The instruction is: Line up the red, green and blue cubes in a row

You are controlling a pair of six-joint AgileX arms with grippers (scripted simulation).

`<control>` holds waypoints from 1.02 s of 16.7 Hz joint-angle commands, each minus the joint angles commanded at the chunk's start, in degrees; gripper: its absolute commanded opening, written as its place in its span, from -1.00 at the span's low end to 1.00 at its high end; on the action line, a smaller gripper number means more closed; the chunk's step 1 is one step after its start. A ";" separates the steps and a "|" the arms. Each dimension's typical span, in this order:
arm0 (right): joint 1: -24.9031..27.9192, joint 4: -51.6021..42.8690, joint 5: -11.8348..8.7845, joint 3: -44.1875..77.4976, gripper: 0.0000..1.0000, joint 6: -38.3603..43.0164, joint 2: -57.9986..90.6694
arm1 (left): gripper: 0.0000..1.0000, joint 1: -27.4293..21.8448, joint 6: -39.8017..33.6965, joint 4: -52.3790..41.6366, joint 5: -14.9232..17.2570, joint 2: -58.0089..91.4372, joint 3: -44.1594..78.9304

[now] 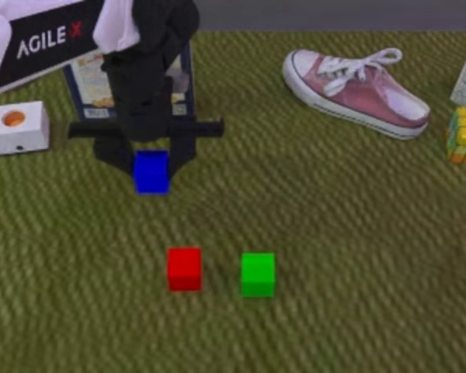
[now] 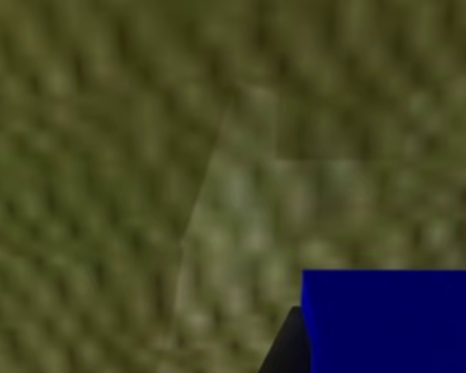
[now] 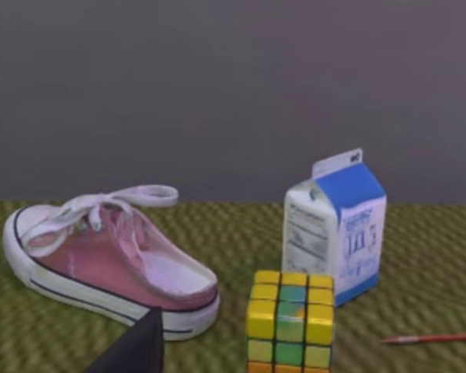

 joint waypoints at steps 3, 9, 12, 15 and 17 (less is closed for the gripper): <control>0.00 0.00 0.00 0.00 1.00 0.00 0.00 | -1.00 -1.17 -0.77 -0.49 -0.05 0.90 0.77; 0.00 0.00 0.00 0.00 1.00 0.00 0.00 | -1.00 -15.02 -15.14 -8.98 -0.22 9.56 17.39; 0.00 0.00 0.00 0.00 1.00 0.00 0.00 | -1.00 -23.47 -23.98 -13.69 -0.20 13.97 27.32; 0.00 0.00 0.00 0.00 1.00 0.00 0.00 | -1.00 -28.22 -28.78 -16.29 -0.22 16.20 32.14; 0.00 0.00 0.00 0.00 1.00 0.00 0.00 | -1.00 -28.64 -29.19 -16.52 -0.23 16.38 32.55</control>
